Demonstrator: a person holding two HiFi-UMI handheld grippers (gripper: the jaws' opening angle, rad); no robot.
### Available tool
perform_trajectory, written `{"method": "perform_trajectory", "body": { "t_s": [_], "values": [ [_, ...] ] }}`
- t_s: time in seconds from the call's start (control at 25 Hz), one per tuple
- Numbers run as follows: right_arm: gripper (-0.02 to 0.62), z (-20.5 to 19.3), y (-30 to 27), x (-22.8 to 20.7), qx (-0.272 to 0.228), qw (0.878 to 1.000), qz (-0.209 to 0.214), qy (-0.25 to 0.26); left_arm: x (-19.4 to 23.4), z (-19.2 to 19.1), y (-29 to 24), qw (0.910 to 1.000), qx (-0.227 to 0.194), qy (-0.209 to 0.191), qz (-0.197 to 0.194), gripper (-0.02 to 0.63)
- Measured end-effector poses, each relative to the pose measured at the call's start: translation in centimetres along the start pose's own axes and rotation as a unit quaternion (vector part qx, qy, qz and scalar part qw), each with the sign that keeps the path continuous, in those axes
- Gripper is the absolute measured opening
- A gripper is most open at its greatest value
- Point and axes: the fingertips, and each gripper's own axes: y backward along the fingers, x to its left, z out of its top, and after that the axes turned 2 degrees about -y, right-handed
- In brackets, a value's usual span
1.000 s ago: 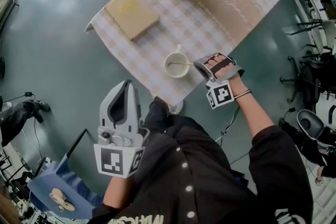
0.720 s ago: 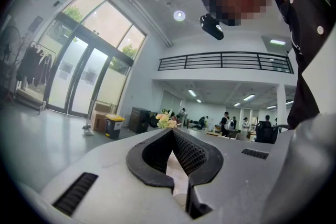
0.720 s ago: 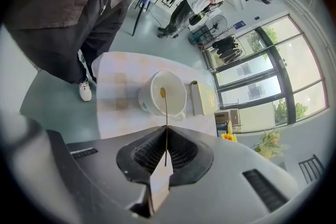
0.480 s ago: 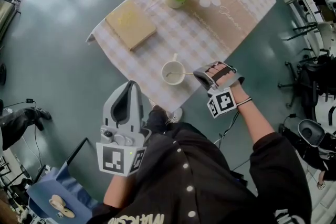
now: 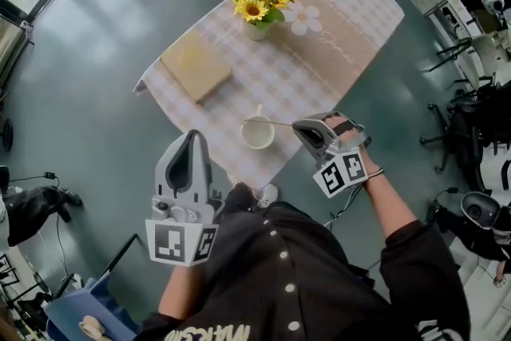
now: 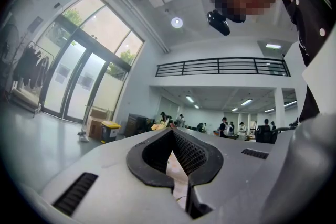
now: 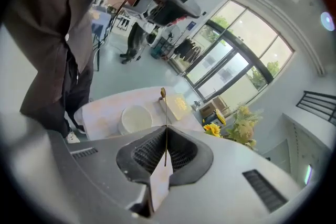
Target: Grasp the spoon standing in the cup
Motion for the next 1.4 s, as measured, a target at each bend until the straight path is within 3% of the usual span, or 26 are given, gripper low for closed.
{"method": "perform_trajectory", "body": {
  "t_s": [0.2, 0.36, 0.6, 0.68, 0.76, 0.8, 1.08, 1.4],
  "values": [
    [0.002, 2.1, 2.7, -3.1, -0.039, 0.993, -0.043, -0.098, 0.1, 1.1, -0.3, 0.9999, -0.010, -0.009, -0.005, 0.009],
    [0.002, 3.0, 4.5, -5.0, -0.055, 0.986, -0.071, -0.138, 0.1, 1.9, -0.9, 0.9997, -0.015, -0.016, -0.008, 0.009],
    [0.002, 5.0, 7.5, -8.2, -0.106, 0.965, -0.118, -0.208, 0.1, 2.7, -1.4, 0.9994, -0.025, -0.022, -0.011, 0.009],
    [0.002, 6.1, 9.0, -10.0, -0.165, 0.943, -0.156, -0.244, 0.1, 2.9, -1.4, 0.9993, -0.025, -0.025, -0.010, 0.009],
    [0.002, 7.3, 10.5, -12.1, -0.239, 0.902, -0.200, -0.300, 0.3, 3.1, -1.4, 0.9993, -0.023, -0.029, -0.004, 0.009],
    [0.002, 7.3, 11.1, -12.6, -0.250, 0.889, -0.211, -0.320, 0.3, 3.2, -1.4, 0.9993, -0.023, -0.031, 0.000, 0.009],
    [0.002, 7.4, 15.3, -15.5, -0.248, 0.847, -0.306, -0.357, 0.0, 4.3, -1.6, 0.9980, -0.043, -0.046, -0.008, 0.009],
    [0.002, 6.4, 19.4, -17.2, -0.264, 0.802, -0.361, -0.396, 1.7, 4.5, -2.0, 0.9976, -0.036, -0.052, 0.027, 0.009]
  ]
}}
